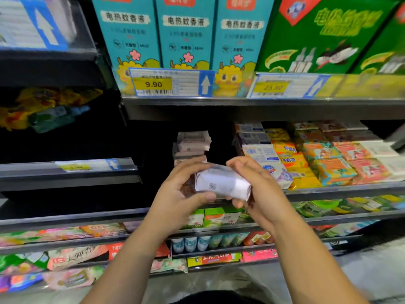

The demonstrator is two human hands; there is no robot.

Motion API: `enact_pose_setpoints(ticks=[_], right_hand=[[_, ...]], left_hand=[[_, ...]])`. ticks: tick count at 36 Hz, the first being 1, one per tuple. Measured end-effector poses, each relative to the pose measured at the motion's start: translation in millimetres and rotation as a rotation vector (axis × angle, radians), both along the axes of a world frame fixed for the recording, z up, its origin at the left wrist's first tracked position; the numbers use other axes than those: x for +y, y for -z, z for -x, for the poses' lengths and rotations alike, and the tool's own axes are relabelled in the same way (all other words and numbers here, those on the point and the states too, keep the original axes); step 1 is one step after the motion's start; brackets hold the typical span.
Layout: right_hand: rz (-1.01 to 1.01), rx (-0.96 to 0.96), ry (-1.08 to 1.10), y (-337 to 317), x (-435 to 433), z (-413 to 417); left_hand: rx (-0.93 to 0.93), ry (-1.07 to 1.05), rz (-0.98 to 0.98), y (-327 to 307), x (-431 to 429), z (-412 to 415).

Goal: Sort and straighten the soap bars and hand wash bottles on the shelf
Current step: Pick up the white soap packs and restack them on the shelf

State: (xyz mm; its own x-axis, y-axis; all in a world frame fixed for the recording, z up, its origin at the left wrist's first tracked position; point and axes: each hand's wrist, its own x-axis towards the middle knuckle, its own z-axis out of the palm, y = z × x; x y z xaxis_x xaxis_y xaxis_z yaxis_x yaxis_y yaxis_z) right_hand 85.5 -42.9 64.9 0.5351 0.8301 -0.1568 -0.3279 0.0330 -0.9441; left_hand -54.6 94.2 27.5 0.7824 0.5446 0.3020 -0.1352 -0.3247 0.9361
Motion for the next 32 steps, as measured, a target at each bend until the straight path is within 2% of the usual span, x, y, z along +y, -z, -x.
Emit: enact_pose_setpoints(ticks=[2,4,6,8,14,18,21,24,27,30,32], right_hand=[[-0.048,0.119,-0.073,3.2,-3.6,-5.9],[-0.084,0.136,-0.186,4.4,-7.8,-15.9],[-0.015,-0.007,-0.257,3.3,-10.3,-26.4],[0.062,-0.184,-0.233,-1.3,-10.8,-36.5],[0.184,-0.367,-0.096,-15.8,-22.5,-61.9],[0.128,-0.222,-0.066,-10.2,-34.8,-74.1],[0.082,-0.193,0.023,-5.7,-46.0,-82.1],[0.011,-0.049,0.034,-4.8,-56.3,-92.2],[-0.066,0.134,-0.047,-5.7,-64.9,-100.8],[-0.194,0.231,-0.194,0.0,-73.1,-110.5],[-0.217,0.156,-0.246,3.0,-78.9,-115.9]], left_hand=[[0.010,-0.084,-0.044,1.5,-0.8,-6.6],[-0.016,-0.151,-0.027,1.0,-4.2,-11.9],[-0.019,-0.187,0.065,-3.7,-12.3,-19.7],[-0.053,-0.193,0.203,-11.3,-21.5,-30.2],[0.001,-0.276,0.308,-28.2,-45.1,-65.5],[-0.011,-0.276,0.295,-33.4,-65.2,-83.7],[0.004,-0.057,0.263,-33.9,-72.6,-83.7],[0.103,0.065,0.153,-27.5,-71.7,-82.9],[0.233,-0.071,-0.134,-20.1,-66.6,-88.6],[0.182,-0.163,-0.156,-24.9,-67.1,-96.7],[0.132,-0.182,-0.121,-28.9,-71.9,-100.4]])
